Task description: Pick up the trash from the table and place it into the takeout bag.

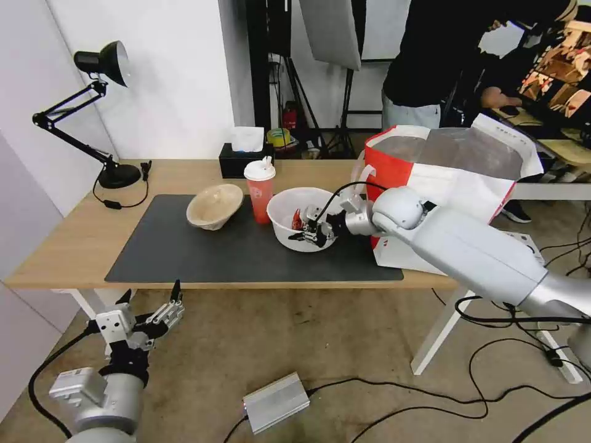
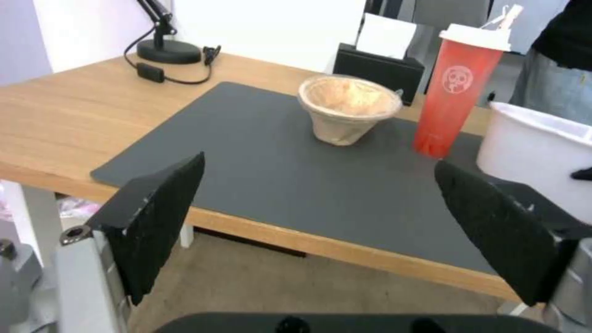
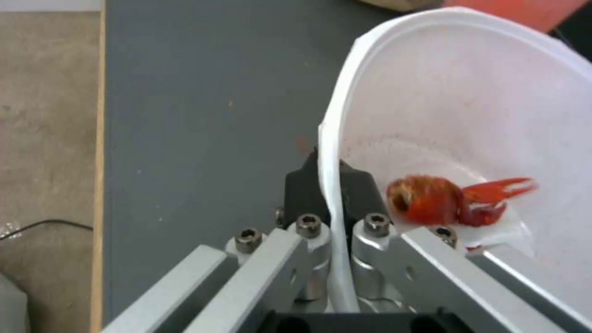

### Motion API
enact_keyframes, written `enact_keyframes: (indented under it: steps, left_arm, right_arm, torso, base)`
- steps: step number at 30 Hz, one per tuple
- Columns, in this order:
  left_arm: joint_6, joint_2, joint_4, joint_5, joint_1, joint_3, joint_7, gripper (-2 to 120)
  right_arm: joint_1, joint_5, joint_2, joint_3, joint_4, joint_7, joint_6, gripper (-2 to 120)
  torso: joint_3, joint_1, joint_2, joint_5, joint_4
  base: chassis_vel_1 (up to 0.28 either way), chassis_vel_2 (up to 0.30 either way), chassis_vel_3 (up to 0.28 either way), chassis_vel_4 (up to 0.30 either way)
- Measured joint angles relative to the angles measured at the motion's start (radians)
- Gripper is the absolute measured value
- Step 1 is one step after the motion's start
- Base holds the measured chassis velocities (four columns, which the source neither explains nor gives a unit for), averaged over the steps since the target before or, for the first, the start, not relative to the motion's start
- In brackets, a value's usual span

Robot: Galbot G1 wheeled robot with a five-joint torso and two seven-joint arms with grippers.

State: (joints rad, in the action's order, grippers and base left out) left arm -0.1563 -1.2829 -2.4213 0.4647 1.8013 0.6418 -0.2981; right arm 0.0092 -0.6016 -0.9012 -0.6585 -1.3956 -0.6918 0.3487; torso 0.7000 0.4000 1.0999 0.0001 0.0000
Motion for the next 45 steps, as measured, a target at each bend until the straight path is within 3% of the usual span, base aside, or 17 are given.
enact_keyframes:
  steps: [29,45]
  left_arm:
    - [0.008,-0.002,-0.012,-0.014,0.005,-0.018,-0.004,100]
    - [0.008,-0.007,-0.02,-0.024,0.012,-0.019,-0.007,100]
  right_arm:
    - [-0.047,-0.086,0.237,0.066,-0.365,0.029,0.033,0]
    - [-0.069,-0.129,0.31,0.103,-0.511,0.037,0.05,0]
  torso:
    - [0.0,0.0,0.0,0.0,0.0]
    - [0.0,0.0,0.0,-0.0001,0.0]
  base:
    - [0.0,0.0,0.0,0.0]
    - [0.0,0.0,0.0,0.0]
